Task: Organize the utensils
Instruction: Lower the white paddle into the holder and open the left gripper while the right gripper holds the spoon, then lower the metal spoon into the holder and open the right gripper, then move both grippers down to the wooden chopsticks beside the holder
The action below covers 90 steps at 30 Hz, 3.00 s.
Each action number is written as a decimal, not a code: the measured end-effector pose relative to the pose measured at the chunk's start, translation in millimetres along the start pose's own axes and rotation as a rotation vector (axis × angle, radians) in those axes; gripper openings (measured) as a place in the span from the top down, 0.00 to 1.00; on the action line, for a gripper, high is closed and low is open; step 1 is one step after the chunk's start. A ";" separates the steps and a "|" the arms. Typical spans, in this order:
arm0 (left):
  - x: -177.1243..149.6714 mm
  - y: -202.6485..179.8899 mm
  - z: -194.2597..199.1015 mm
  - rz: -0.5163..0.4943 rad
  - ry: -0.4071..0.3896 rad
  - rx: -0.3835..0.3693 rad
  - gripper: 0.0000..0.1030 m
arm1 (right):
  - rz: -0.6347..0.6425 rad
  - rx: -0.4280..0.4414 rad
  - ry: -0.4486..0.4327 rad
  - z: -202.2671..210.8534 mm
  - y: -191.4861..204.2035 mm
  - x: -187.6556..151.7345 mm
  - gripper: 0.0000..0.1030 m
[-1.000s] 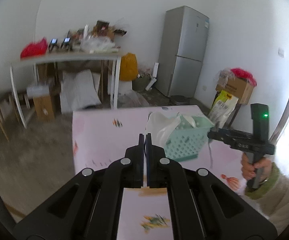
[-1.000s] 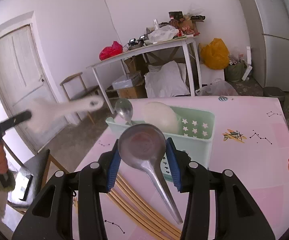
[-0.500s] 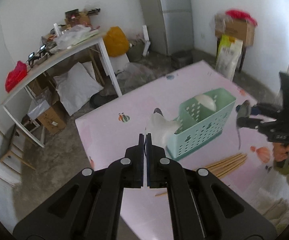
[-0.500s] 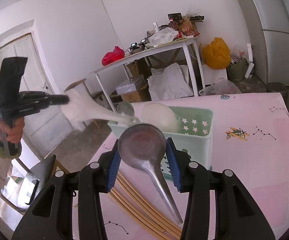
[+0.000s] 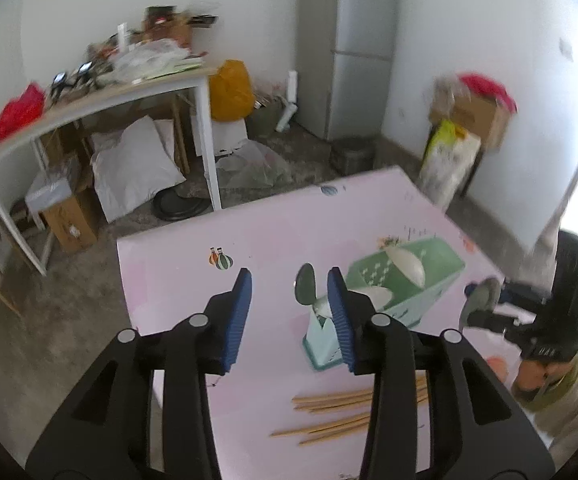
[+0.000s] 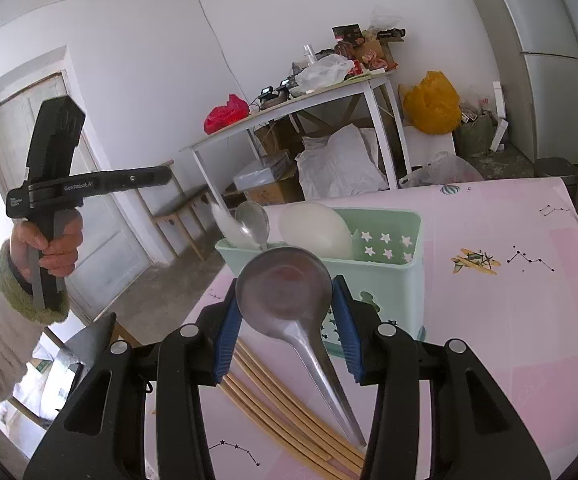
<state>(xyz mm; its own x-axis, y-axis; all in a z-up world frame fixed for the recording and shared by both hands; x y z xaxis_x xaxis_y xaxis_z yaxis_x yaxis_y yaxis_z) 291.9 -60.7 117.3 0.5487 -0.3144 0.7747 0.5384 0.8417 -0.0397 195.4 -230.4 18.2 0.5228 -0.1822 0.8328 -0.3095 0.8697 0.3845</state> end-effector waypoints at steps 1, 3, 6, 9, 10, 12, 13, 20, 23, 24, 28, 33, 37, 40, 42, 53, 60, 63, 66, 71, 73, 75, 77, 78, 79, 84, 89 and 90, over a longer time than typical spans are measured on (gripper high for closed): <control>-2.5 4.0 1.9 0.029 -0.009 -0.008 0.59 | 0.002 0.000 -0.001 0.7 0.8 0.4 0.58; -10.6 12.3 8.0 0.090 -0.033 -0.016 0.56 | 0.006 0.001 -0.005 3.5 2.8 3.7 0.58; -29.8 22.2 16.0 0.164 -0.055 -0.020 0.50 | 0.011 0.004 -0.019 9.8 6.2 11.5 0.58; -54.7 28.3 16.8 0.229 -0.053 -0.031 0.48 | 0.011 0.025 -0.040 20.6 11.5 25.8 0.58; -60.1 29.5 15.7 0.243 -0.050 -0.033 0.47 | 0.013 0.033 -0.048 24.8 13.4 31.6 0.58; -78.6 30.7 12.2 0.286 -0.043 -0.048 0.47 | 0.003 0.068 -0.064 33.3 16.6 45.2 0.58; -86.8 31.3 9.7 0.306 -0.038 -0.058 0.47 | -0.001 0.083 -0.074 37.4 18.0 53.3 0.58; -131.9 25.5 -2.5 0.352 -0.012 -0.070 0.47 | 0.010 0.116 -0.130 52.2 21.9 102.4 0.58; -142.5 20.0 -4.7 0.345 -0.003 -0.068 0.46 | 0.010 0.124 -0.156 49.9 20.6 118.5 0.58; -146.9 17.0 -5.2 0.344 -0.002 -0.068 0.45 | 0.009 0.128 -0.163 47.6 19.6 122.9 0.58; -160.6 5.6 -7.2 0.340 0.008 -0.070 0.44 | -0.016 0.159 -0.182 23.4 10.2 136.3 0.58; -171.2 -2.7 -5.3 0.329 0.009 -0.057 0.44 | -0.016 0.154 -0.174 -12.8 -2.7 133.0 0.58; -180.2 -6.7 -5.4 0.317 0.023 -0.041 0.44 | -0.019 0.125 -0.143 -38.0 -15.2 121.7 0.58; -187.7 -6.8 -5.4 0.314 0.034 -0.035 0.44 | -0.017 0.098 -0.119 -45.8 -25.2 105.4 0.58; -191.3 -5.8 -5.3 0.312 0.037 -0.029 0.44 | -0.024 0.085 -0.106 -47.3 -30.3 98.0 0.58; -201.0 -6.6 -3.4 0.304 0.046 -0.011 0.43 | -0.043 0.010 0.013 -39.0 -51.8 54.2 0.50; -207.9 -6.8 -2.8 0.308 0.049 0.002 0.42 | -0.050 -0.015 -0.049 -0.3 -50.7 52.7 0.35; -208.6 -4.4 -3.4 0.314 0.040 0.017 0.42 | -0.068 -0.017 -0.083 18.3 -49.2 48.7 0.35; -206.0 -2.0 -5.6 0.329 0.028 0.021 0.42 | -0.090 -0.010 -0.105 35.5 -43.1 36.7 0.34; -192.4 -3.6 -23.5 0.331 0.038 0.004 0.62 | -0.122 0.016 -0.046 41.2 -23.5 -4.9 0.34; -182.2 -7.9 -36.3 0.300 0.052 0.009 0.71 | -0.146 0.047 -0.003 36.6 -13.9 -24.8 0.34; -172.3 -13.8 -49.8 0.260 0.068 0.004 0.79 | -0.172 0.072 0.062 26.4 -3.2 -48.1 0.34; -163.3 -19.7 -63.8 0.222 0.082 0.003 0.85 | -0.206 0.100 0.152 10.4 9.1 -78.9 0.34; -158.6 -23.2 -72.2 0.192 0.089 0.012 0.90 | -0.216 0.101 0.187 4.5 12.8 -90.0 0.35; -156.3 -26.2 -78.1 0.167 0.094 0.024 0.92 | -0.225 0.091 0.237 -3.8 18.0 -106.4 0.36; -157.3 -45.9 -122.1 0.012 0.207 0.065 1.00 | -0.244 0.076 0.383 -29.0 37.0 -156.4 0.50; -169.1 -54.4 -138.0 -0.085 0.262 0.128 1.00 | -0.247 0.056 0.417 -40.1 41.4 -168.1 0.52; -170.0 -55.2 -136.6 -0.097 0.262 0.134 1.00 | -0.256 0.054 0.416 -41.5 40.6 -168.0 0.53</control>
<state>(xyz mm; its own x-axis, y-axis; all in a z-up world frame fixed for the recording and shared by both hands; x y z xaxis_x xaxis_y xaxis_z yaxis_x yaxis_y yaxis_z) 256.3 -113.6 -98.4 0.6545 -0.4841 0.5808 0.5169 0.8471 0.1235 128.0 -145.4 -122.6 0.8572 -0.1783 0.4832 -0.1647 0.7939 0.5853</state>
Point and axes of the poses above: each gripper's, at about its wrist camera, not at the fingertips, and z roughly against the way its jaws point, y to its left, x to its top, the point moved 6 cm from there along -z, roughly the way its jaws point, and after that the axes turned 4 degrees about x, right-handed, at the moved point
